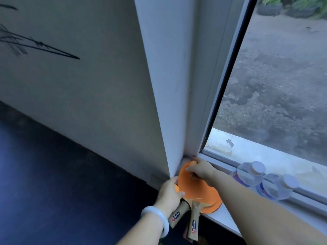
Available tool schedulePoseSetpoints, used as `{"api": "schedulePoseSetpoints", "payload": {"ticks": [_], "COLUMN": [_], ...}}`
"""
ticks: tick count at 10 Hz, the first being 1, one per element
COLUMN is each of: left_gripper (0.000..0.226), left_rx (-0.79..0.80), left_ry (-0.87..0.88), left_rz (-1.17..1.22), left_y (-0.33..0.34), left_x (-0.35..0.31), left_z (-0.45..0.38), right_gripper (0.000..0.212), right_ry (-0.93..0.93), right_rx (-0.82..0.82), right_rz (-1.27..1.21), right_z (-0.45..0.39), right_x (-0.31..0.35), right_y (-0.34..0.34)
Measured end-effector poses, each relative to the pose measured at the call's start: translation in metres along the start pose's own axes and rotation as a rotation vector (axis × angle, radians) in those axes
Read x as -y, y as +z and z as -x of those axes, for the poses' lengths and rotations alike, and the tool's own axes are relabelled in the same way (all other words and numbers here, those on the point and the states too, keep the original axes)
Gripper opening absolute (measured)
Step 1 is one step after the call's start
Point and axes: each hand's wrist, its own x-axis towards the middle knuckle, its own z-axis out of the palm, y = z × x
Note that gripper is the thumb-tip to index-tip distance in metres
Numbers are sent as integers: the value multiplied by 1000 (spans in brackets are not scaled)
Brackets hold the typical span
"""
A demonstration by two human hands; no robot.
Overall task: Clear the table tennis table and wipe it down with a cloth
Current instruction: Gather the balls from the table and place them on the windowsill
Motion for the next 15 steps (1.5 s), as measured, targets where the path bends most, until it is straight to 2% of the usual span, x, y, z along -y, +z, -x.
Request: {"api": "schedulePoseSetpoints", "payload": {"ticks": [1, 2, 3, 4, 6, 7, 11, 13, 15], "left_gripper": [46, 49, 50, 51, 53, 53, 54, 47, 35], "left_rx": [24, 36, 49, 64, 64, 69, 62, 20, -129], "left_ry": [15, 53, 66, 57, 74, 66, 43, 48, 86], "left_rz": [-14, -33, -36, -33, -38, -41, -60, -55, 42], "left_y": [0, 0, -1, -3, -3, -1, 6, 12, 21], "left_x": [-3, -3, -3, -1, 5, 6, -1, -3, -22], "left_z": [-2, -2, -1, -2, -5, -6, -6, -6, -4], "right_gripper": [52, 51, 41, 44, 51, 56, 51, 61, 63], "right_ry": [15, 22, 8, -2, 15, 19, -5, -8, 28], "right_rx": [-28, -79, -167, -204, -168, -146, -160, -173, -194], "right_rz": [-20, -50, -86, -219, -458, -490, -611, -817, -787], "right_z": [2, 6, 7, 3, -13, -16, 7, 22, 36], "right_x": [-5, -7, -2, 5, 5, 1, -7, -14, -33], "right_y": [-4, -7, -7, 0, 13, 13, 10, 11, 6]}}
